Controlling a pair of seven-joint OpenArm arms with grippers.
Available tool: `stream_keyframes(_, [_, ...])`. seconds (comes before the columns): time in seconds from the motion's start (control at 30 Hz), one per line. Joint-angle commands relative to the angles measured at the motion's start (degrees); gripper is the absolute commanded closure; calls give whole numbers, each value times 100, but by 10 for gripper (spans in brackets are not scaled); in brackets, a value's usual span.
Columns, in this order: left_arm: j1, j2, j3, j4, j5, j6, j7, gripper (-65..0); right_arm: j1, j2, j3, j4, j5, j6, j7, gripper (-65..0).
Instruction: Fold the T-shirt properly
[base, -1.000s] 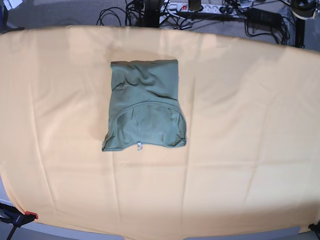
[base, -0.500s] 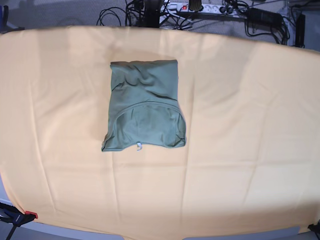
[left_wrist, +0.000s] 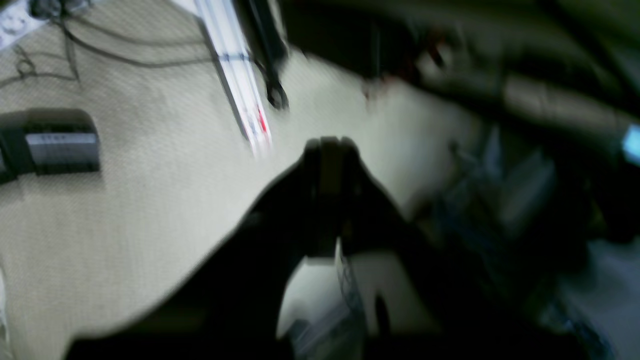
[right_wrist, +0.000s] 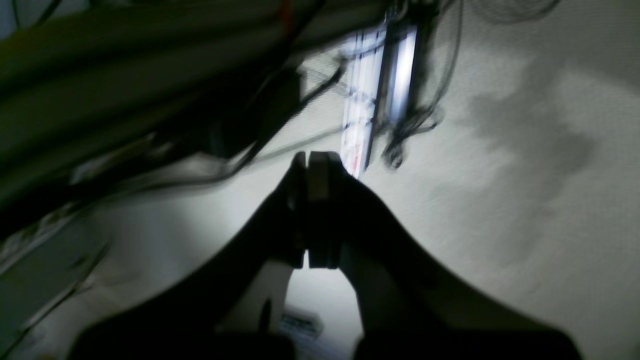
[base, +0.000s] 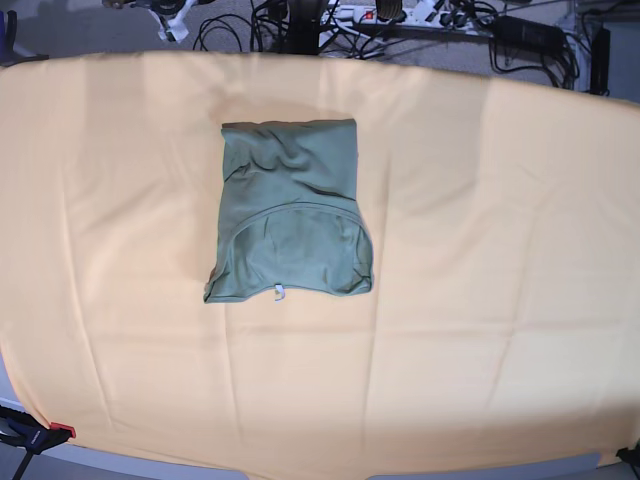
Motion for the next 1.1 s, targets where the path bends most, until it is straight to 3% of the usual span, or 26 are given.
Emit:
stream_keyframes(0.0, [-7,7,0,-234,227,94,-468,0,33,-52,-37,-116,-214,2,256,0])
stream_keyframes(0.1, [-264,247,-7,-1047,807,1058,-1707,0,251,-313,-61,-575,-1176,-614,1172,0])
stream_keyframes(0.17, [-474,426,-11,-1495,1174,1694,-1858,0,345,-428,-63,-846,-1784,-1137,1768,0])
stream_keyframes(0.27, [-686,693,-11,-1943,1635,2090,-2114,0,376,-516,-136,-1139,-2243,-1764,2389,0])
stream_keyframes(0.53, [-1054,1233,-15,-2013,1670,2201,-2302,0,295,-577,-986,-1327,-2721,-2455,2608,0])
stream_keyframes(0.73, [-1108,1346,-15,-2013,1665,2218,-2277,0,267,-658,-1062,-1327,-2787,-2540,2291,0])
stream_keyframes(1.07, [-997,1344,-15,-1757,1213,2173,-2269,0,271,-721,-1062,-1298,-2787,-2695,2297,0])
